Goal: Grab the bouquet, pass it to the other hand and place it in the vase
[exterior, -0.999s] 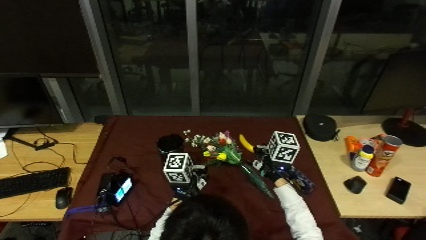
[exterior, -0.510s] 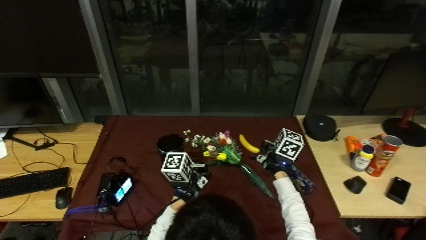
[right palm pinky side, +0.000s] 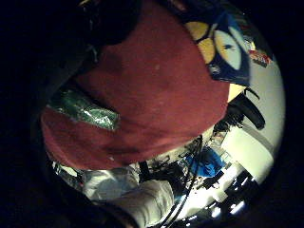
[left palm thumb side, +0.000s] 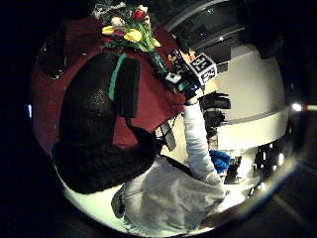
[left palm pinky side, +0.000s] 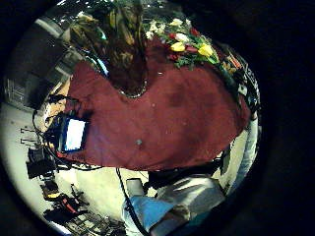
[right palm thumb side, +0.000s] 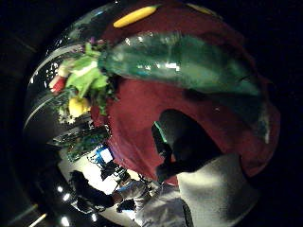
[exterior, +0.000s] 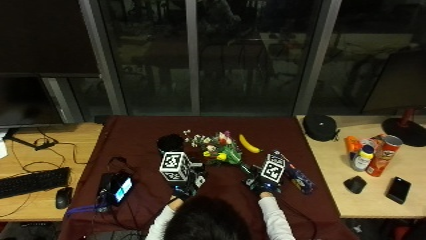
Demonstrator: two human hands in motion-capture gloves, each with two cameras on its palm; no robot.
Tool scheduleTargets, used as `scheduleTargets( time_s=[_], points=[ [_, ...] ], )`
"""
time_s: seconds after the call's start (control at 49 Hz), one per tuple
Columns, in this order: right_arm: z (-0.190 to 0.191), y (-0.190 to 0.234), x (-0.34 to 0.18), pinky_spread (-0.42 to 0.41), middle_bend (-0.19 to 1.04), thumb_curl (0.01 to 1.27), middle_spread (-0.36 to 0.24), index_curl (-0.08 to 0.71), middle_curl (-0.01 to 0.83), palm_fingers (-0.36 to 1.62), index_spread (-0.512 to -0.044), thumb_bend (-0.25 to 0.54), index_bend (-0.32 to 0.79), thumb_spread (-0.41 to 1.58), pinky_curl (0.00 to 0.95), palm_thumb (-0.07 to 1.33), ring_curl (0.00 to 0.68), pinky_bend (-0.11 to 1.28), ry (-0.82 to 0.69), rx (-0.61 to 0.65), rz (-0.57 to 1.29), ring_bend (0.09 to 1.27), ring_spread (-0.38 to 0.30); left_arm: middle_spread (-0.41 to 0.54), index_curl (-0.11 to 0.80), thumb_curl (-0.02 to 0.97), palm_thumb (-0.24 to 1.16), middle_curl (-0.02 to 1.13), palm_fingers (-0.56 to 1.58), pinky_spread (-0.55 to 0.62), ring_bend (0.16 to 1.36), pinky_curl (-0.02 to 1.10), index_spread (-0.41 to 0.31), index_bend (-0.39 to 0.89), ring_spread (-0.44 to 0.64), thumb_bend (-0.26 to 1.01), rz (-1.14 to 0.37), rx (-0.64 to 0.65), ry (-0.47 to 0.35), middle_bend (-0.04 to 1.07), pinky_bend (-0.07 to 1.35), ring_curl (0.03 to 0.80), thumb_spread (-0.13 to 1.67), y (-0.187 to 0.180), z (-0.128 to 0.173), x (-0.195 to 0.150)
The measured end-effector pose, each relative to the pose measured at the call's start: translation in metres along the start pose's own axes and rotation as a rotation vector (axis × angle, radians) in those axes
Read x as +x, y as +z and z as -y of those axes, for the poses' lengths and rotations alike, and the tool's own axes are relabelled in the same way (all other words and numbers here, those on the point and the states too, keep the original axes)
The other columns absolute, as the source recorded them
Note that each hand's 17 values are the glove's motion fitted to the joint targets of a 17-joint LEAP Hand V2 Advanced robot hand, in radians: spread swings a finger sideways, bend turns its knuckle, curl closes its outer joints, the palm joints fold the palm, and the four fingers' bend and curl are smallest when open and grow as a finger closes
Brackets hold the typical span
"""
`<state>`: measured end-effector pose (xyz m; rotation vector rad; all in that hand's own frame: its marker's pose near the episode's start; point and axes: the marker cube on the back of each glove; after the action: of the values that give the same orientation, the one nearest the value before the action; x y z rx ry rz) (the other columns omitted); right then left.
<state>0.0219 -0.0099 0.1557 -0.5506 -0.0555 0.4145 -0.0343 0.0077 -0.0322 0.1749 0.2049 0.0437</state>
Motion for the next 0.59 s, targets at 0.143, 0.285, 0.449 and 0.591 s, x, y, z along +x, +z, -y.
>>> scheduleTargets(
  time_s=[0.143, 0.285, 0.449, 0.591],
  points=[
    [-0.020, 0.003, -0.014, 0.054, 0.36, 0.34, 0.074, 0.048, 0.419, 0.51, -0.132, -0.021, 0.05, 1.08, 0.380, 0.45, 0.385, 0.78, -0.054, 0.339, -0.107, 0.72, -0.039, 0.064, 0.442, 0.291, 0.29, 0.31, 0.49, 0.24, 0.36, 0.29, -0.085, 0.20, 0.19, -0.01, 0.016, -0.014, -0.005, 0.16, 0.18, 0.285, 1.30, 0.001, 0.000, -0.002],
    [-0.025, 0.002, -0.013, -0.058, 0.48, 0.36, -0.022, 0.032, 0.455, 0.73, -0.150, 0.033, 0.01, 1.09, 0.367, 0.60, 0.391, 0.78, 0.008, 0.435, -0.155, 0.77, -0.111, 0.068, 0.445, 0.293, 0.30, 0.31, 0.49, 0.24, 0.36, 0.29, -0.085, 0.20, 0.19, -0.01, 0.009, -0.017, -0.013, 0.16, 0.18, 0.287, 1.30, 0.005, 0.000, -0.005],
    [-0.019, -0.009, -0.004, -0.211, 0.58, 0.40, -0.133, 0.092, 0.499, 1.14, -0.191, 0.121, 0.14, 1.09, 0.362, 0.84, 0.419, 0.71, 0.016, 0.477, -0.120, 0.79, -0.161, 0.070, 0.447, 0.294, 0.30, 0.31, 0.49, 0.24, 0.36, 0.29, -0.085, 0.20, 0.19, -0.01, 0.011, -0.036, -0.006, 0.16, 0.18, 0.290, 1.30, 0.003, -0.003, -0.003],
    [0.006, -0.013, -0.003, -0.279, 0.55, 0.47, -0.172, 0.197, 0.517, 1.36, -0.224, 0.101, 0.24, 0.94, 0.386, 0.94, 0.456, 0.68, -0.088, 0.606, -0.003, 0.81, -0.207, 0.071, 0.449, 0.293, 0.30, 0.31, 0.49, 0.24, 0.36, 0.29, -0.085, 0.20, 0.19, -0.01, -0.009, -0.093, -0.004, 0.16, 0.18, 0.292, 1.30, -0.001, -0.006, -0.006]
  ],
)
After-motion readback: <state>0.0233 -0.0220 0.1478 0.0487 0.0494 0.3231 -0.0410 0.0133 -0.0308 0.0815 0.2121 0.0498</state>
